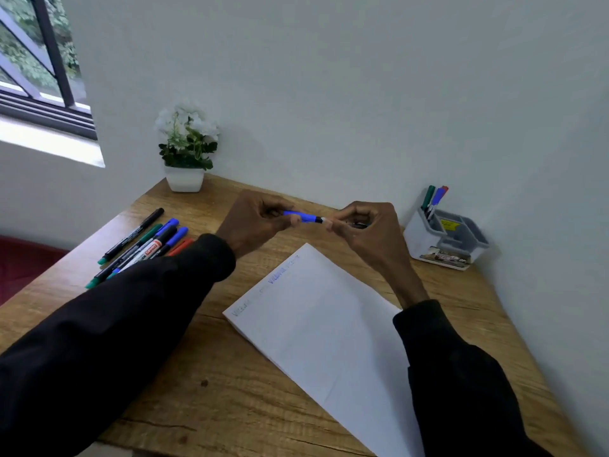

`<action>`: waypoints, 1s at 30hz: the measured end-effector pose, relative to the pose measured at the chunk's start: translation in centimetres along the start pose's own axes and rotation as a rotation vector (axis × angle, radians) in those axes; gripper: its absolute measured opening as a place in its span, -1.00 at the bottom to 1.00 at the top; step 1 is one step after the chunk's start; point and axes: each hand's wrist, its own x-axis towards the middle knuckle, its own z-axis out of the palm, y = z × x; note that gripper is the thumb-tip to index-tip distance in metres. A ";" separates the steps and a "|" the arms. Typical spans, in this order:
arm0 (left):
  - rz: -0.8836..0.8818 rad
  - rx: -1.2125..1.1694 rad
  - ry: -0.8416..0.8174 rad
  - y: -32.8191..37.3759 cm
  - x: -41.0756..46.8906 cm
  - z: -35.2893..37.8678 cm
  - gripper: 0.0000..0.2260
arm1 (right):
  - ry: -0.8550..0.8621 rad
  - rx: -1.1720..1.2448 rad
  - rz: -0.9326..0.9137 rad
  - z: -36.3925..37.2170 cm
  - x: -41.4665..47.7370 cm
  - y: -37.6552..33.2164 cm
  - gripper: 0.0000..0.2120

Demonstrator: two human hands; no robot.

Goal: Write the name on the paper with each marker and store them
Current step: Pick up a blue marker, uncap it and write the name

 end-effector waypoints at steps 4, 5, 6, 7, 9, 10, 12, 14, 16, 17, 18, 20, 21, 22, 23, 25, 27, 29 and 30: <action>0.001 -0.158 0.007 2.3 1.7 1.5 -0.85 | 0.008 -0.191 -0.027 -2.2 0.4 0.4 -0.85; -0.012 -0.206 -0.003 2.8 2.2 2.2 -0.84 | 0.009 -0.184 -0.025 -2.8 0.3 0.8 -0.82; -0.025 -0.239 -0.023 3.2 2.5 2.7 -0.84 | 0.012 -0.174 -0.028 -3.4 0.1 1.0 -0.76; -0.033 -0.253 -0.046 3.6 2.8 3.2 -0.83 | 0.021 -0.174 -0.033 -4.0 0.1 1.4 -0.67; -0.049 -0.265 -0.082 4.2 3.1 4.1 -0.82 | 0.067 -0.190 -0.029 -5.8 0.0 2.1 -0.48; -0.061 -0.277 -0.085 4.2 3.3 4.4 -0.82 | 0.105 -0.186 -0.009 -6.9 0.0 2.7 -0.40; -0.084 -0.294 -0.082 4.3 3.3 4.8 -0.82 | 0.210 -0.173 0.046 -9.3 0.3 4.0 -0.29; -0.101 -0.295 -0.079 4.2 3.2 5.2 -0.82 | 0.355 -0.209 0.074 -11.9 1.0 5.2 -0.26; -0.119 -0.284 -0.077 4.0 3.1 5.4 -0.82 | 0.486 -0.244 0.063 -14.4 1.7 6.0 -0.31; -0.128 -0.277 -0.076 3.8 3.0 5.4 -0.82 | 0.539 -0.257 0.055 -15.4 2.1 6.4 -0.34; -0.133 -0.269 -0.076 3.7 3.1 5.4 -0.83 | 0.576 -0.257 0.054 -16.2 2.5 6.7 -0.36; -0.135 -0.242 -0.070 3.4 3.1 5.3 -0.83 | 0.599 -0.249 0.075 -17.0 3.2 7.7 -0.38; -0.135 -0.227 -0.064 3.3 3.1 5.1 -0.82 | 0.582 -0.253 0.089 -17.1 3.6 8.3 -0.39; -0.134 -0.215 -0.059 3.2 3.0 5.0 -0.82 | 0.556 -0.262 0.098 -16.9 4.0 9.0 -0.42; -0.135 -0.207 -0.056 3.1 3.0 4.9 -0.82 | 0.531 -0.277 0.103 -16.7 4.3 9.6 -0.44; -0.138 -0.202 -0.056 2.8 2.9 4.7 -0.82 | 0.492 -0.306 0.098 -16.0 5.0 10.7 -0.47; -0.141 -0.193 -0.055 2.5 2.8 4.4 -0.82 | 0.465 -0.334 0.092 -15.3 5.5 11.4 -0.50; -0.140 -0.178 -0.048 2.3 2.7 4.1 -0.83 | 0.445 -0.378 0.096 -14.8 5.8 12.1 -0.54; -0.138 -0.178 -0.046 2.2 2.6 4.0 -0.84 | 0.429 -0.404 0.093 -14.6 5.8 12.4 -0.56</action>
